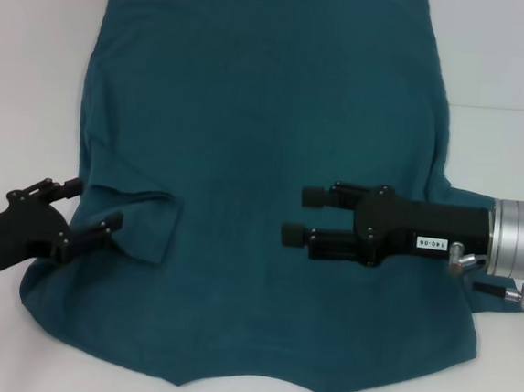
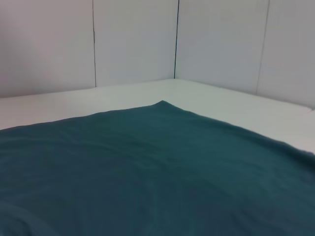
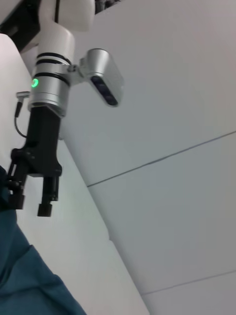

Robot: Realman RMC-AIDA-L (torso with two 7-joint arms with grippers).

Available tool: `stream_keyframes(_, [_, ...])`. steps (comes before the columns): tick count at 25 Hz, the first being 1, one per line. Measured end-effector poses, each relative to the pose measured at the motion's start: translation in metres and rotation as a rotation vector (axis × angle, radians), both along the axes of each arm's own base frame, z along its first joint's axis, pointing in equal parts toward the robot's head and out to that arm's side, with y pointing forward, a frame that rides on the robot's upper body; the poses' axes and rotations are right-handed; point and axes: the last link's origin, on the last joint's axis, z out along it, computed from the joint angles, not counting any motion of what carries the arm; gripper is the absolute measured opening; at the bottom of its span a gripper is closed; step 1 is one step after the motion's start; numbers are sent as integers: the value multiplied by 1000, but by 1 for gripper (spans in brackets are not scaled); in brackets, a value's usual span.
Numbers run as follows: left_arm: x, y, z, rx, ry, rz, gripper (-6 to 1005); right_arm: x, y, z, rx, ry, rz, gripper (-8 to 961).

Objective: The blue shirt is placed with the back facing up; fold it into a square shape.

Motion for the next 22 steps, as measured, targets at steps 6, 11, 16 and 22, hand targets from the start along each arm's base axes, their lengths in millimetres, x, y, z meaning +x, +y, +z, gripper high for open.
stream_keyframes(6, [-7,-6,0,15,78,-40,809,-1,1,2,0,19,-15,853])
stream_keyframes(11, [-9,-9,1,17,114,-64,807,-2,0,2,0,25,-15,852])
stream_keyframes(16, [-11,-14,-5,-11,149,-83,804,-3,0,1,0,29,-15,853])
stream_keyframes(22, [-13,-15,-7,-15,157,-78,802,-3,1,1,2,29,-16,854])
